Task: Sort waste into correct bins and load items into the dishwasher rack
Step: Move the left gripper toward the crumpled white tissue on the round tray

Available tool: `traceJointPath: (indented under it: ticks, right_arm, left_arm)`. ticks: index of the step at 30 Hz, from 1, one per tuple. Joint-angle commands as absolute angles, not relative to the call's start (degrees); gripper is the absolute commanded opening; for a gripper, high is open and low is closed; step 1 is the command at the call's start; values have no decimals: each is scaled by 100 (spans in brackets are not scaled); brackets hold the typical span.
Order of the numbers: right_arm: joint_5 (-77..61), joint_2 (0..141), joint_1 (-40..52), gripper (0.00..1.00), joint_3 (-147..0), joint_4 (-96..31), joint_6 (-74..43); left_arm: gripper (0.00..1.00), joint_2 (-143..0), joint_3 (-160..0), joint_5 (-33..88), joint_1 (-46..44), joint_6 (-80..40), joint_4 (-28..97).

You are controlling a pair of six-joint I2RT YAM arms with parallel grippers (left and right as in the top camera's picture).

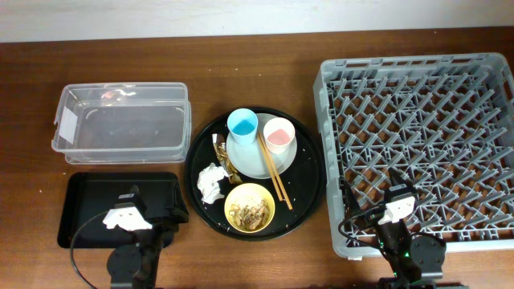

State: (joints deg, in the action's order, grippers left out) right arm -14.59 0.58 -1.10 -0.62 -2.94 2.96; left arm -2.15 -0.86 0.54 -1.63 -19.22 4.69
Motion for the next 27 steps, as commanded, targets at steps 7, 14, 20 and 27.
traceJointPath:
  ticks: [7,14,20,27]
  right_arm:
    - [-1433,21,-158,98,-32,-320,250]
    - [-1431,21,-158,98,-32,-320,248]
    - [-1431,21,-158,98,-32,-320,248]
    - [-1431,21,-158,98,-32,-320,248]
  left_arm:
    - [99,-228,-51,-25,-132,-1833,480]
    - [99,-228,-54,515,-132,-2418,-611]
    - [99,-228,-54,545,-132,-2421,-381]
    - [99,-231,-1149,1372,-132,-1988,803]
